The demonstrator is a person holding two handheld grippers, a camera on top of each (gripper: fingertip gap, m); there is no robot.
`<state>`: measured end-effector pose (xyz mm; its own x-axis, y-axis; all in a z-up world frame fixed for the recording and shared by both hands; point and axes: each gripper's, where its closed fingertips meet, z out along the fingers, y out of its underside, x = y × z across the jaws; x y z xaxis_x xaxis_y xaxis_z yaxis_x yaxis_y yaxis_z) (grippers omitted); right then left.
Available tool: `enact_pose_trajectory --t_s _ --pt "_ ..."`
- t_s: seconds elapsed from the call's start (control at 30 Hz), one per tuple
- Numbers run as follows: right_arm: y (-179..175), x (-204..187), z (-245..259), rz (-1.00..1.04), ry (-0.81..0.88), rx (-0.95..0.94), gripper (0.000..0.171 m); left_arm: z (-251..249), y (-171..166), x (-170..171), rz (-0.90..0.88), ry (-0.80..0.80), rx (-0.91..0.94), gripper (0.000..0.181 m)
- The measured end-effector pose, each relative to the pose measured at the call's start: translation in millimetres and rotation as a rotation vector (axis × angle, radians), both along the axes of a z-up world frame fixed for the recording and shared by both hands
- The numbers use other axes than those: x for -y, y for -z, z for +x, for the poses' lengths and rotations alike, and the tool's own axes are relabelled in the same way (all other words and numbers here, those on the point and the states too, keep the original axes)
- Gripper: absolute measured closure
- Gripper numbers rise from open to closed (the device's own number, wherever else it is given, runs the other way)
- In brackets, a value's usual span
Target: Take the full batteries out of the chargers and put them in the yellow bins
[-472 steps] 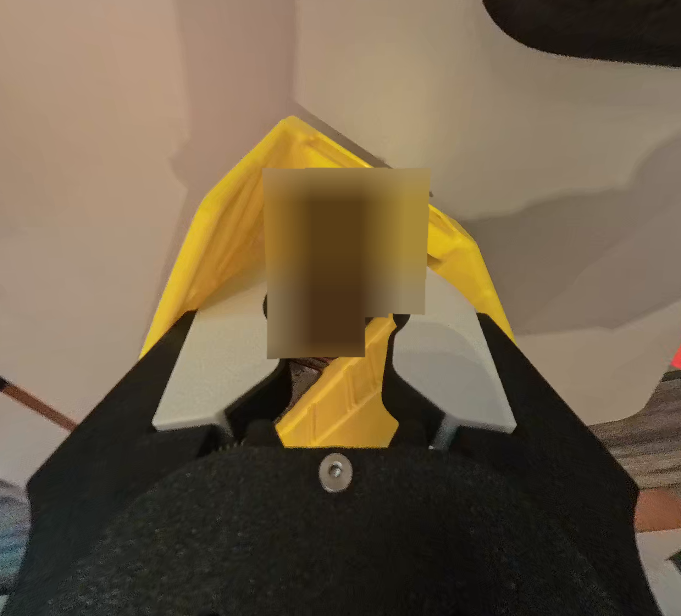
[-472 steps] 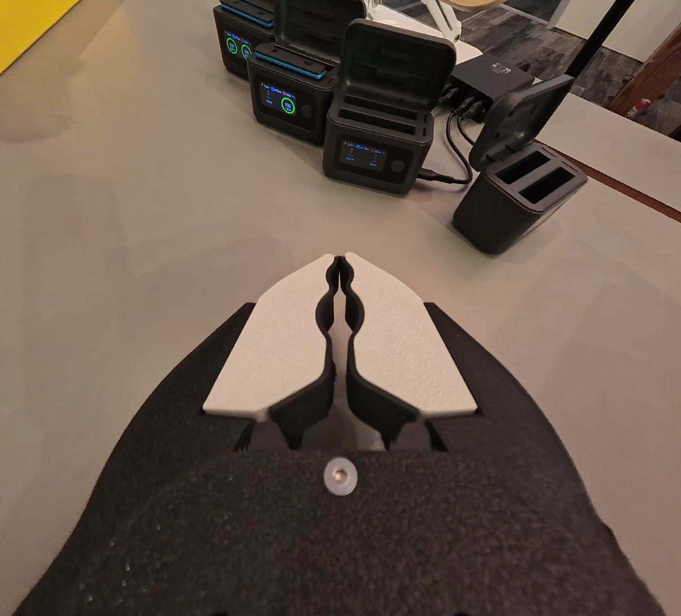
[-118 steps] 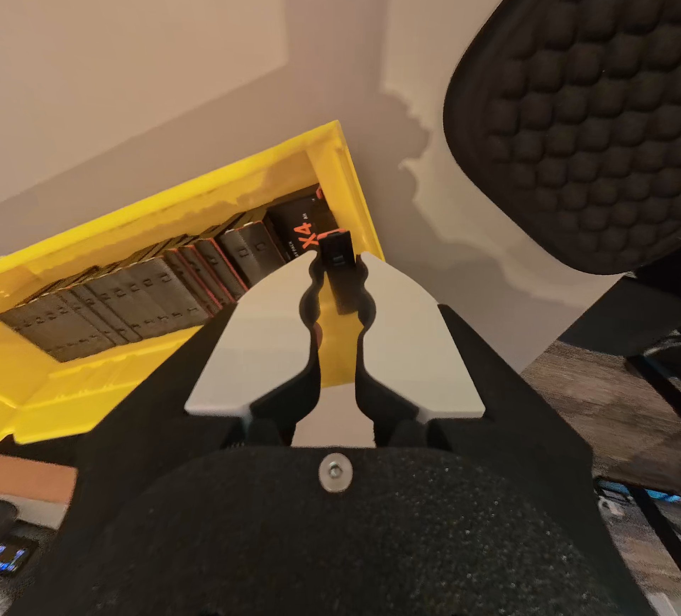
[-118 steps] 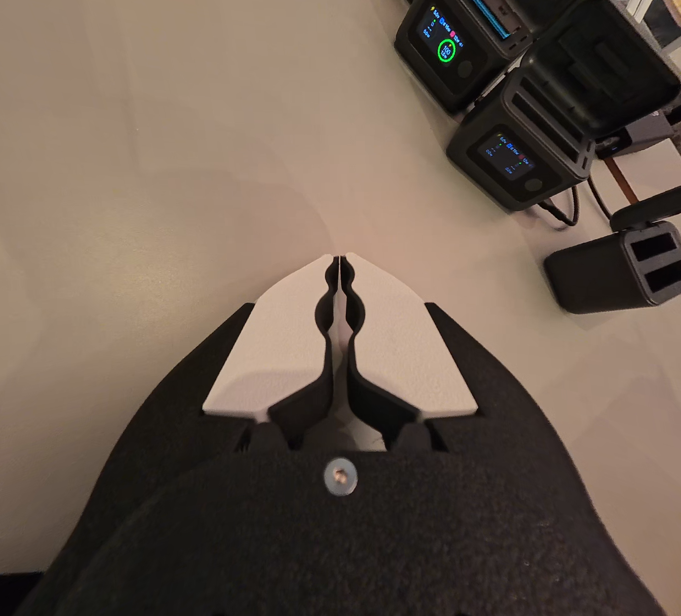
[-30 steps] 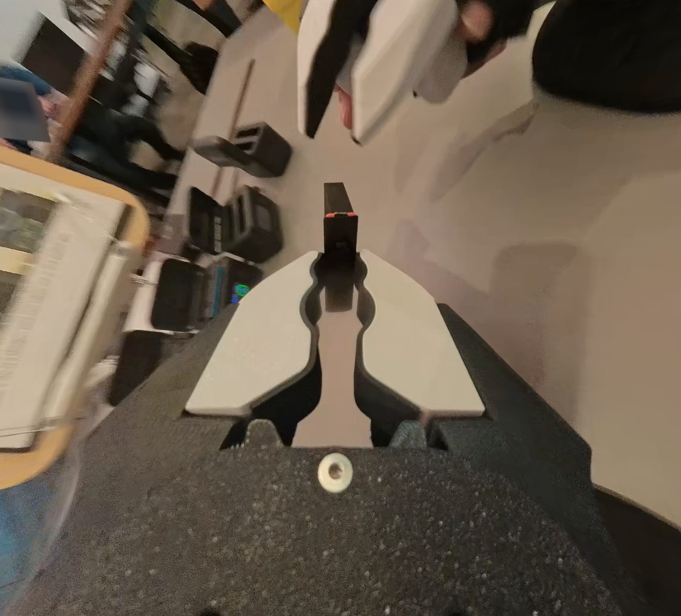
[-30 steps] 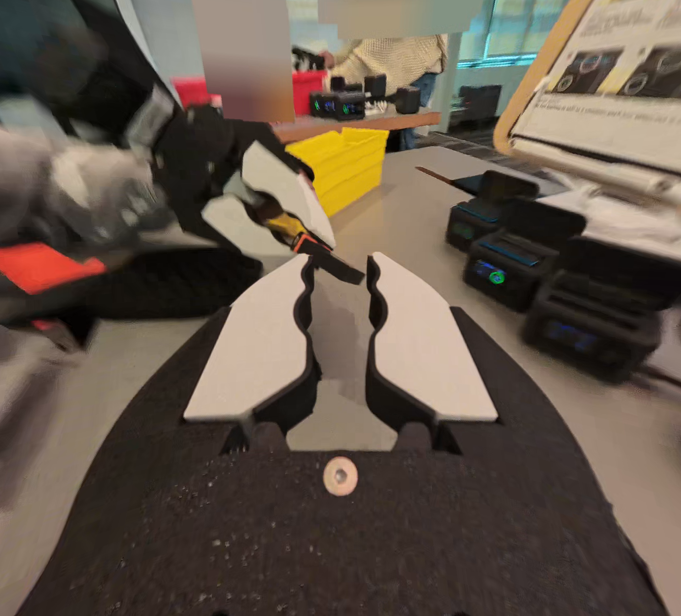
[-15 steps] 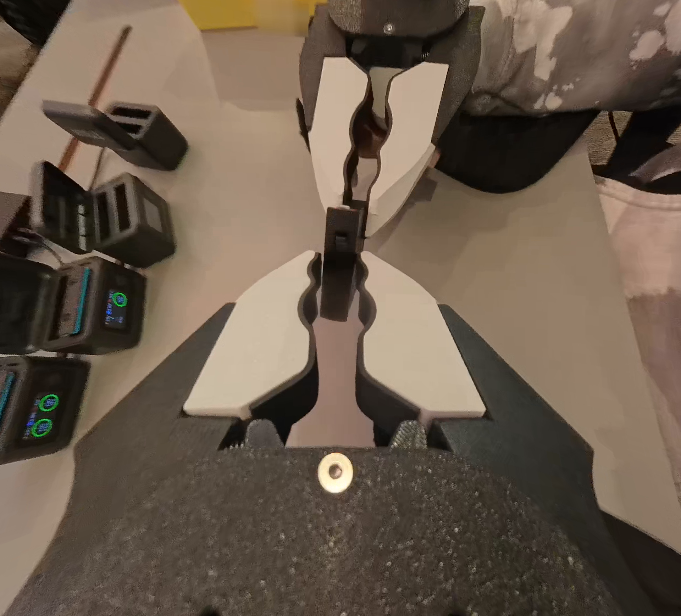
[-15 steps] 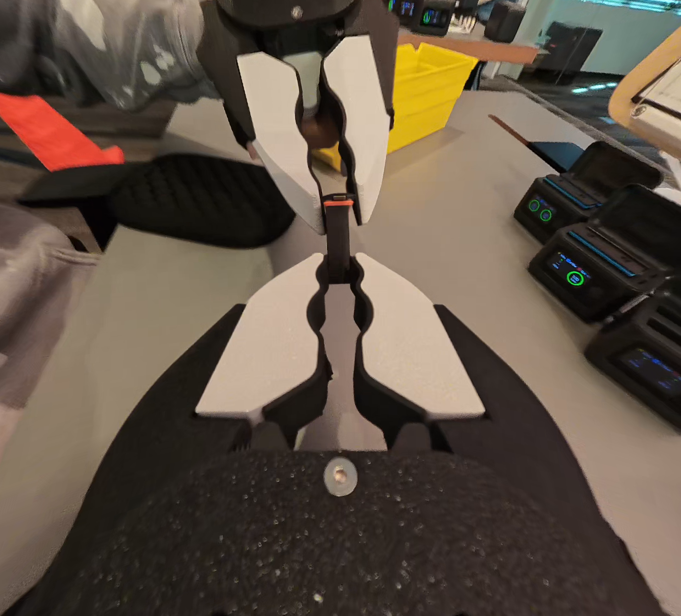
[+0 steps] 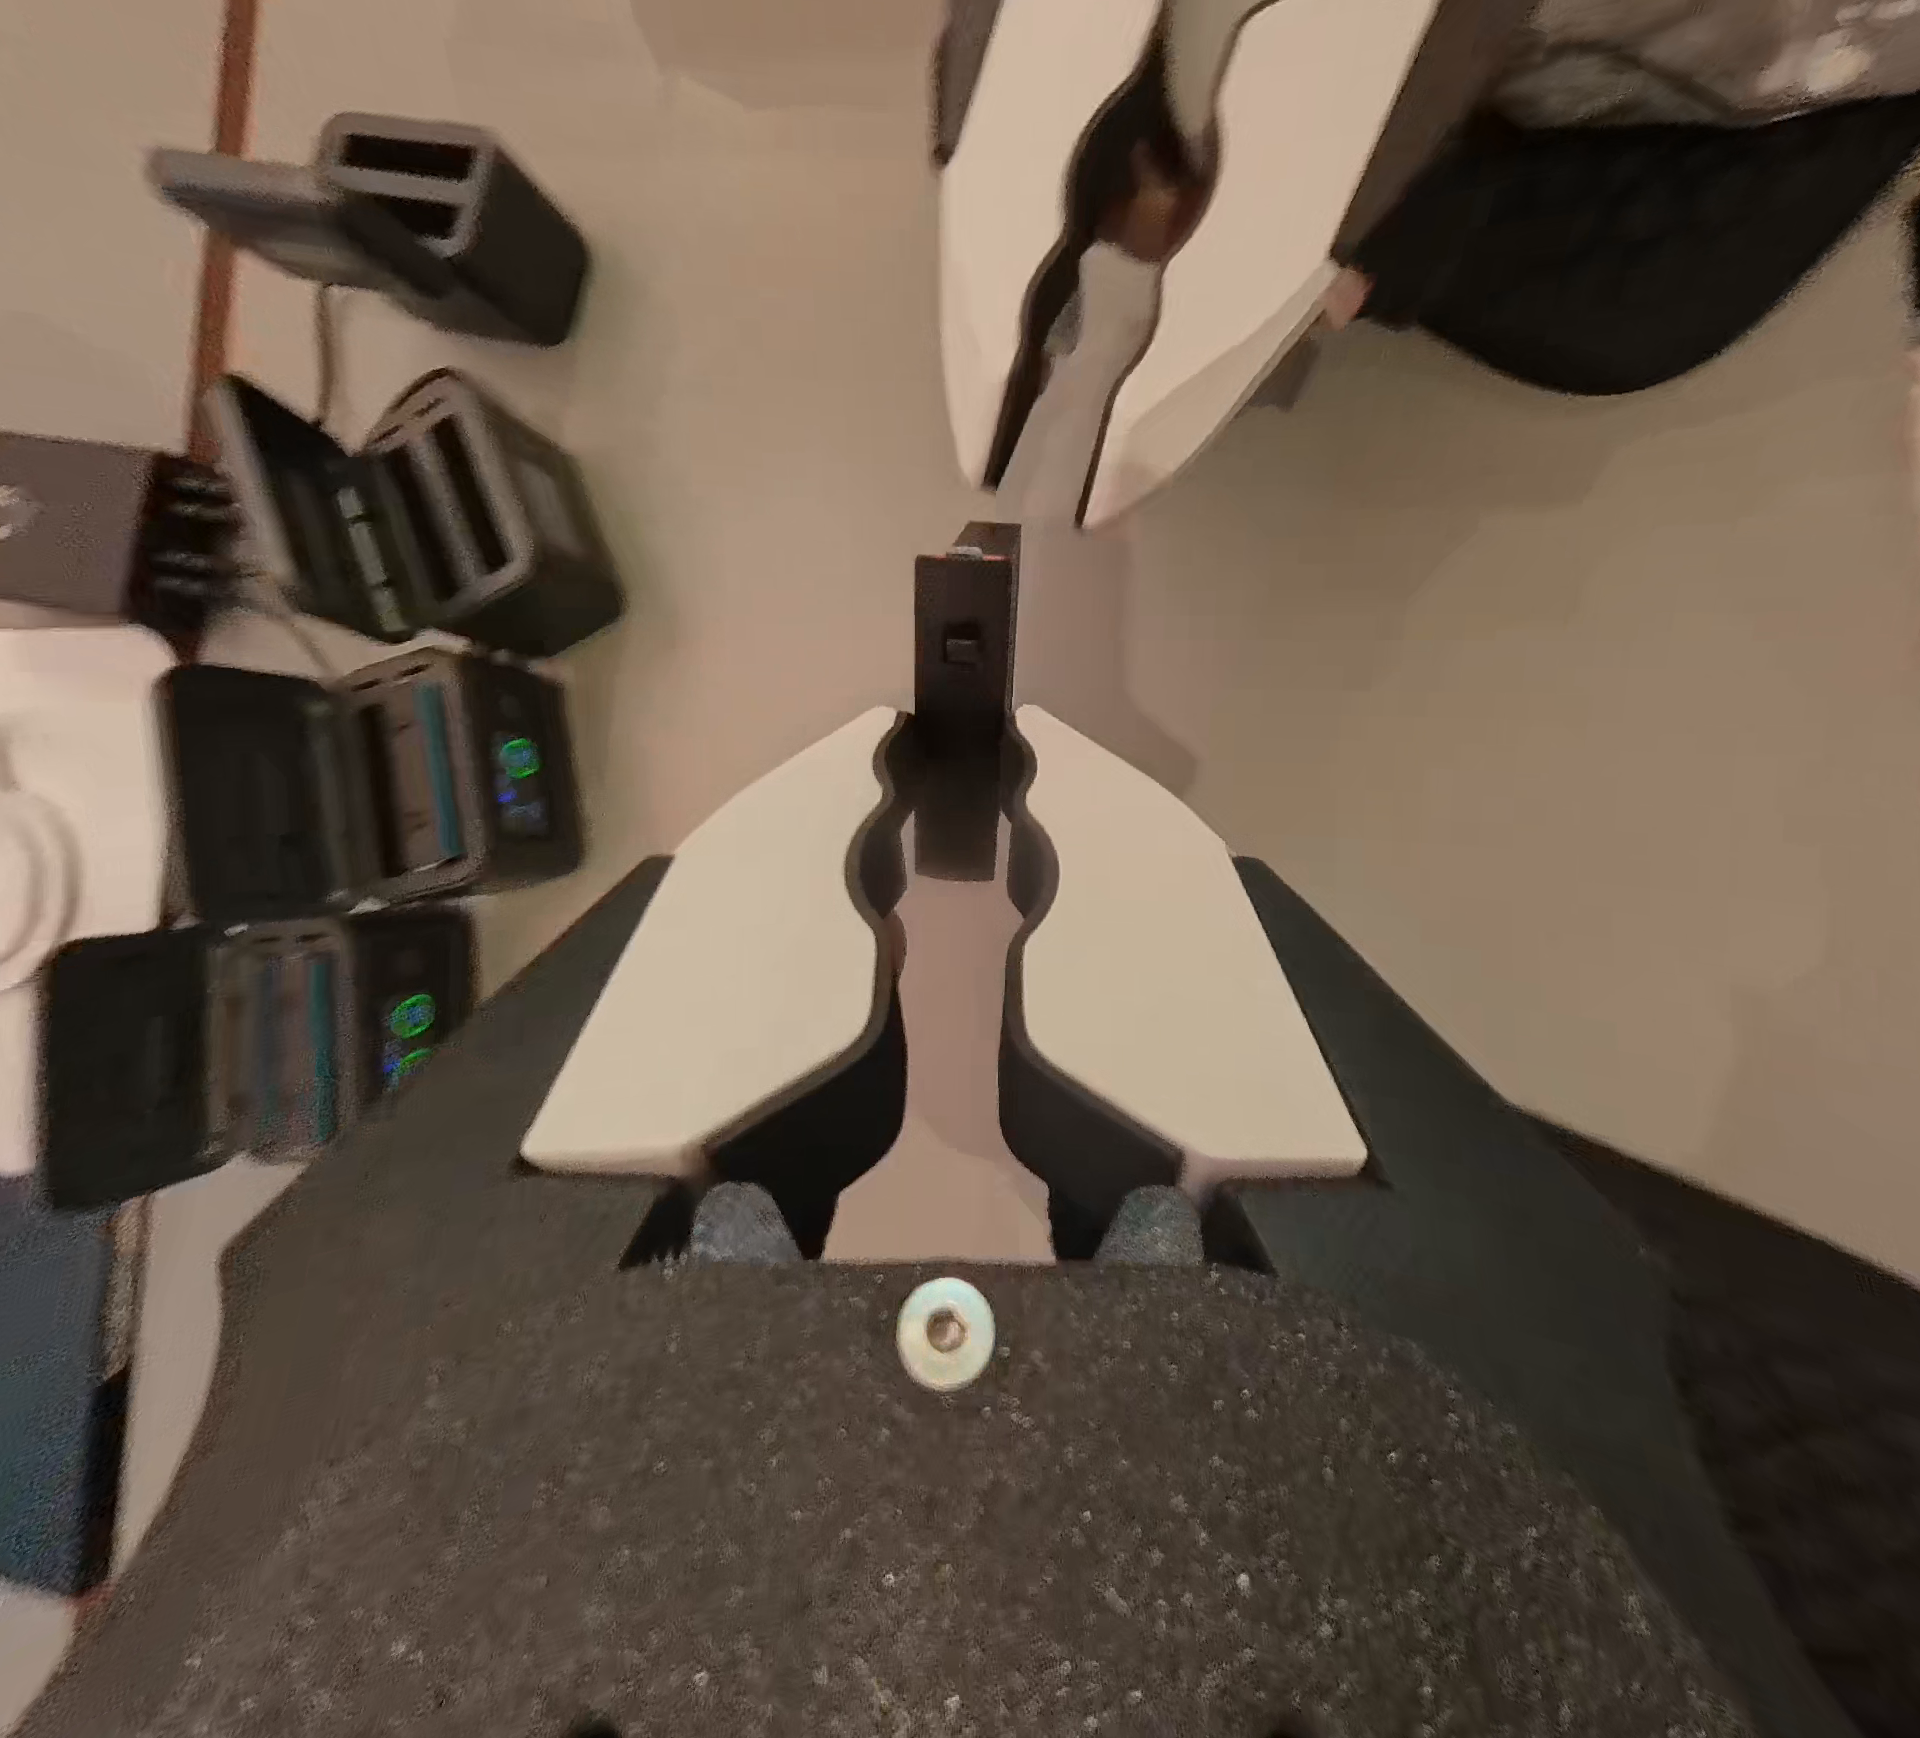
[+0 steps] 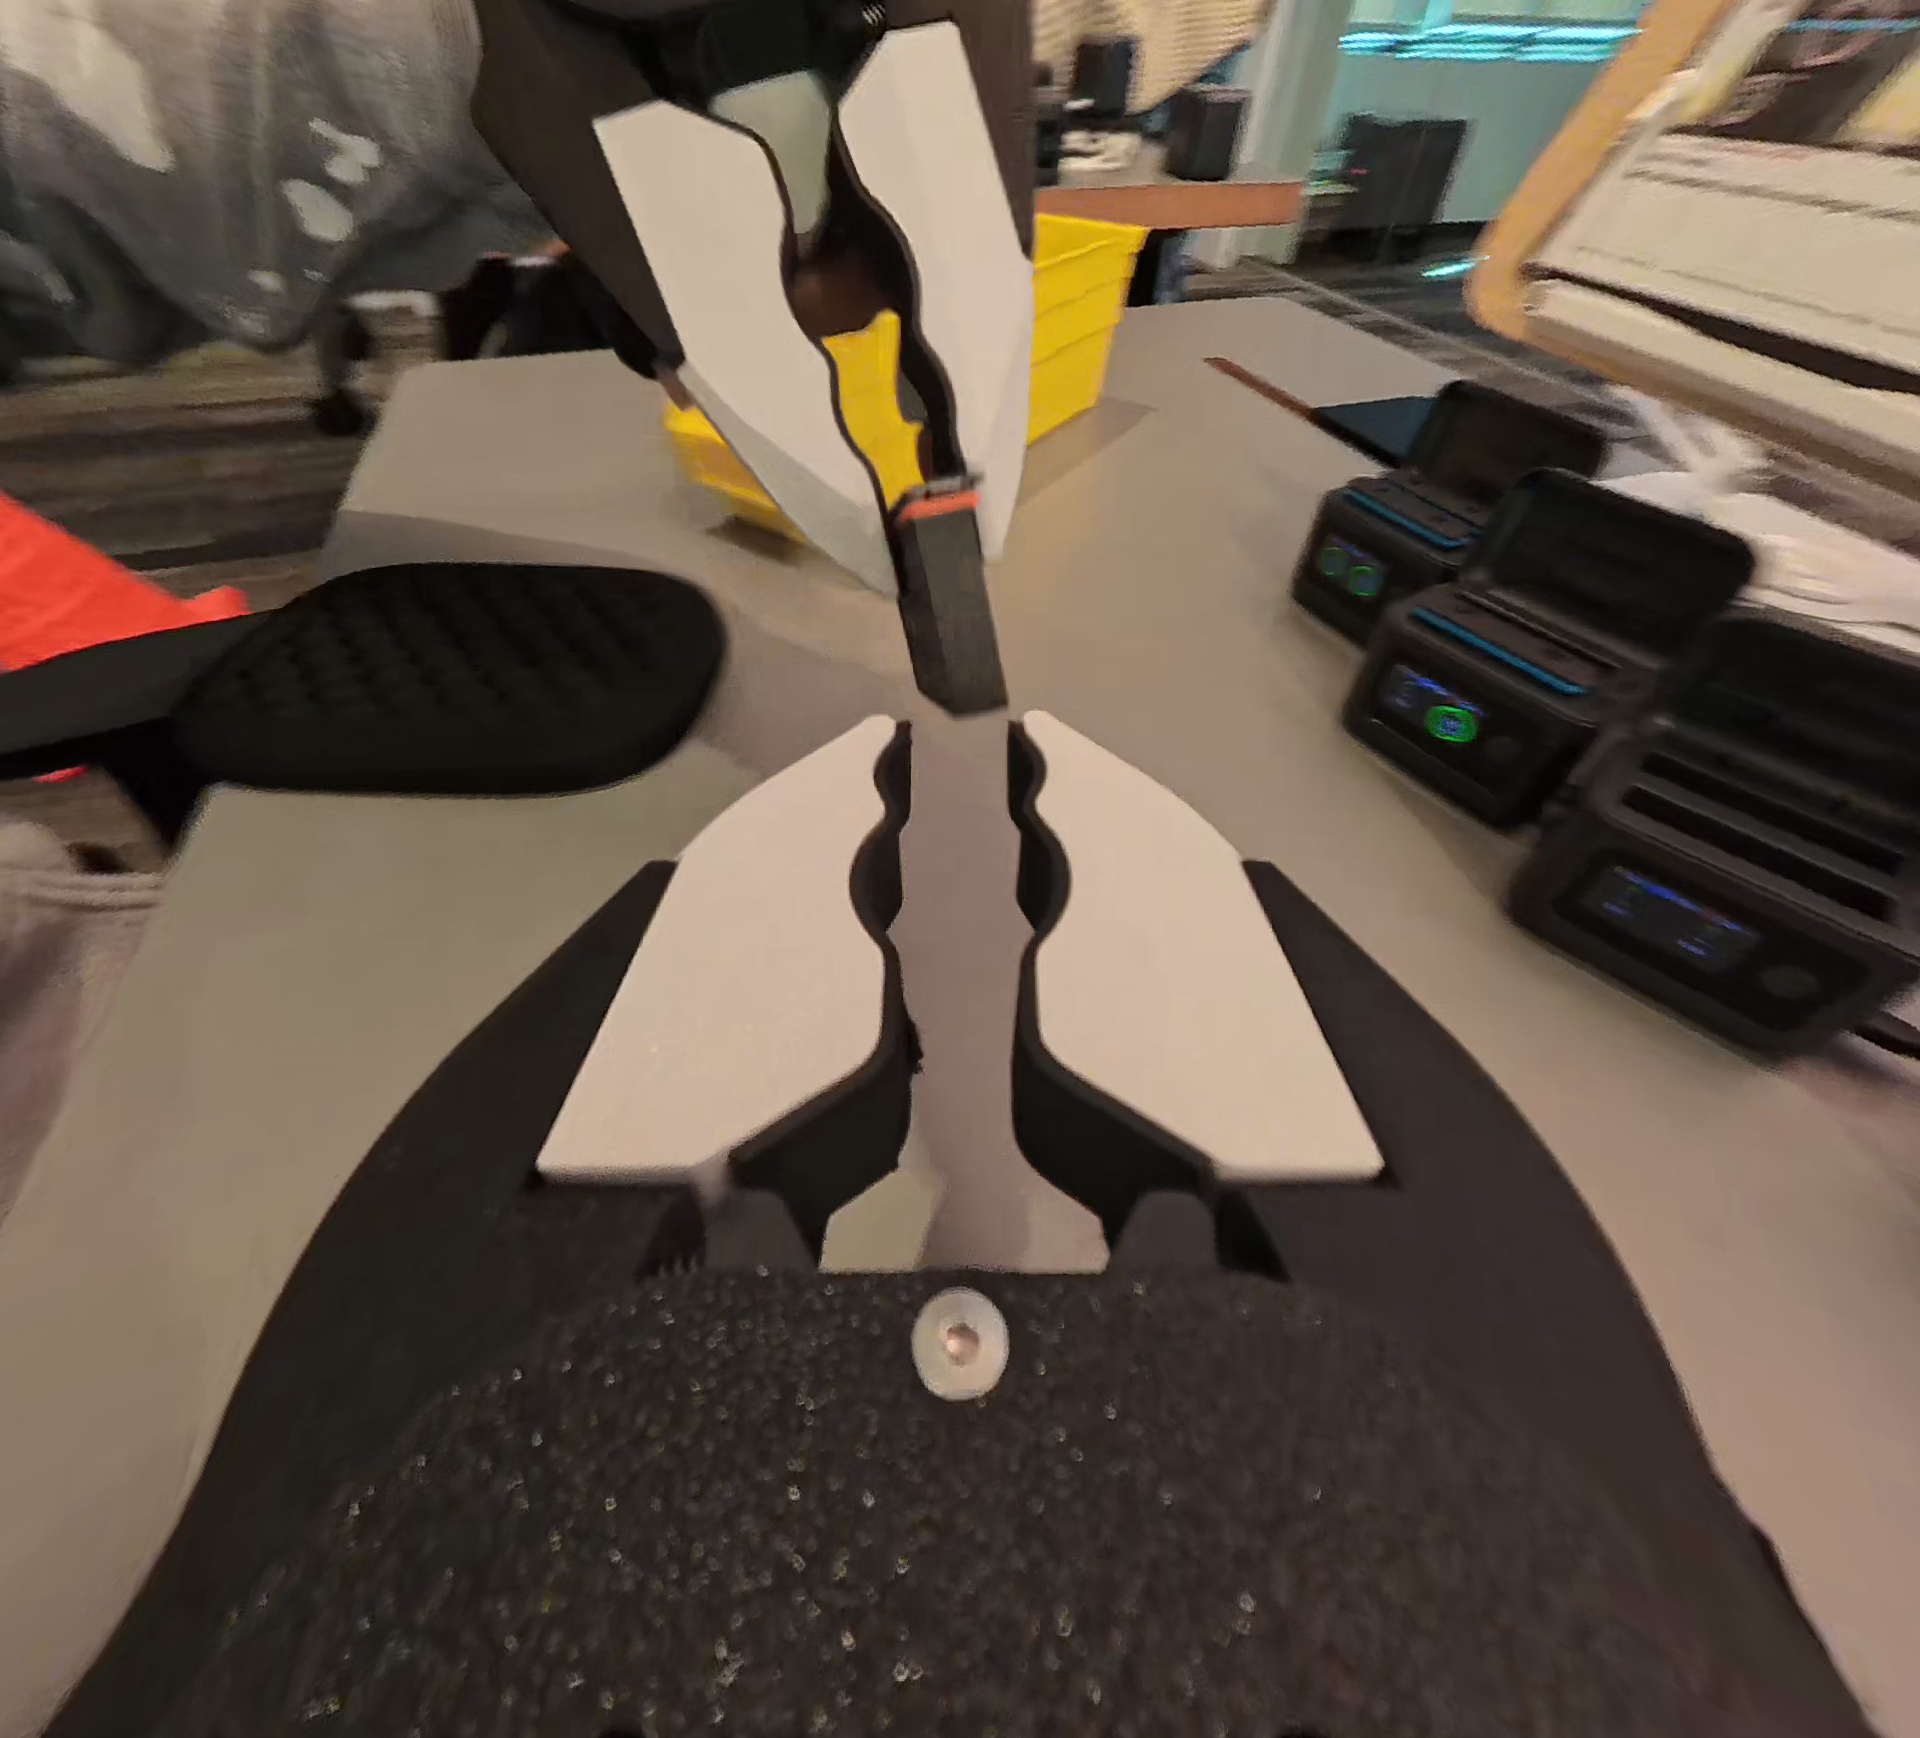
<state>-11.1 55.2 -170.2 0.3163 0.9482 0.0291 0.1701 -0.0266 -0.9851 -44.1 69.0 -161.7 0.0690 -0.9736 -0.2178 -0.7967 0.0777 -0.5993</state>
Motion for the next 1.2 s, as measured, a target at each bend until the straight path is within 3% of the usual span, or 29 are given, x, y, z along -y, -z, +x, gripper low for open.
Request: enact_pose_trajectory --t_s 0.17,0.3,0.5,0.83,1.2 --pt "-6 -51 43 -0.02 0.338 -0.051 0.156 -15 -19 -74 0.044 -0.123 -0.086 0.166" --pt "-3 -78 83 -0.047 0.569 -0.07 0.171 -20 -19 -125 0.03 -0.191 -0.153 0.166" --pt "1 -91 106 -0.087 0.681 -0.077 0.171 -19 -2 -174 -0.045 -0.266 -0.245 0.166" --pt "1 -92 107 -0.081 0.685 -0.067 0.171 -27 40 -196 -0.141 -0.306 -0.377 0.166" --pt "-2 -89 104 -0.088 0.664 -0.079 0.171 -30 51 -197 -0.176 -0.303 -0.426 0.166"
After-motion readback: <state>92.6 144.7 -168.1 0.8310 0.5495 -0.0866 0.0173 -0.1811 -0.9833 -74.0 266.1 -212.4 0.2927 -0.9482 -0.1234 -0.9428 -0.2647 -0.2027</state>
